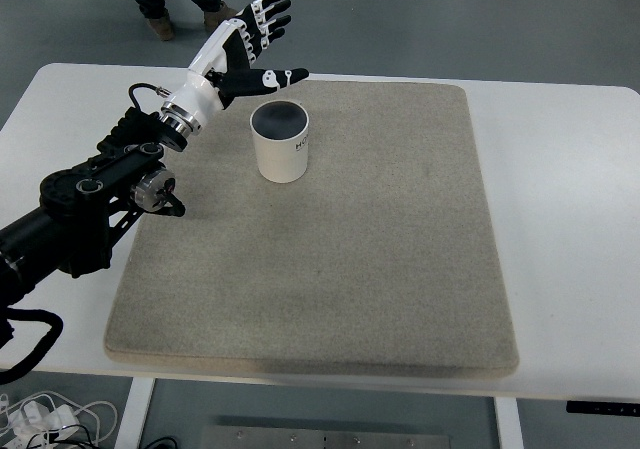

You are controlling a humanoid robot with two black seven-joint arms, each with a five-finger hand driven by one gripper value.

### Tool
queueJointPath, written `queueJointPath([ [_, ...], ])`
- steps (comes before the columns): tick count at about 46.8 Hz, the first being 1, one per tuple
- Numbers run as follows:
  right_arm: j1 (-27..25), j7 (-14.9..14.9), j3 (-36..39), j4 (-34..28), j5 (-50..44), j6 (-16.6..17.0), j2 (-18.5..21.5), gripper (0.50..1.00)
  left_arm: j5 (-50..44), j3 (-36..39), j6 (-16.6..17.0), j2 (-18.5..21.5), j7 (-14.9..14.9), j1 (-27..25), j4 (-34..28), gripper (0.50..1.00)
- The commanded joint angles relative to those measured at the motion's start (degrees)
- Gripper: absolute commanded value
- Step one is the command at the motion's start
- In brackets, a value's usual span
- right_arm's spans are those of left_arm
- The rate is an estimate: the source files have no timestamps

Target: Upright white cup

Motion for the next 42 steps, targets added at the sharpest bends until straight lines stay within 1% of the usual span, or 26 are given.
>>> queueJointPath([
  [1,0.0,0.0,0.0,0.0,0.0,-0.01,0.0,0.952,-2.8,0.0,0.0,0.08,0.0,-1.18,0.45,0.999],
  [13,0.0,0.0,0.0,0.0,0.0,-0.01,0.0,0.952,-15.36,0.44,0.0,0.17,0.0,-4.0,3.44,0.999],
  [20,0.0,0.0,0.0,0.0,0.0,-0.01,0.0,0.952,-20.99,-0.09,0.09,-0.1,0.0,-5.67,5.72,0.996],
  [28,0.0,0.0,0.0,0.0,0.0,-0.01,0.0,0.952,-31.71,0.0,0.27,-0.01,0.0,-6.72,9.24,0.999],
  [36,0.0,0.09,0.09,0.0,0.0,0.08,0.0,0.952,-33.04,-0.18,-0.35,0.17,0.0,-5.67,9.77,0.999],
  [42,-0.26,0.0,-0.09,0.0,0.09,0.08,0.0,0.952,-34.7,-0.53,-2.37,0.96,0.0,-5.14,9.95,0.999],
])
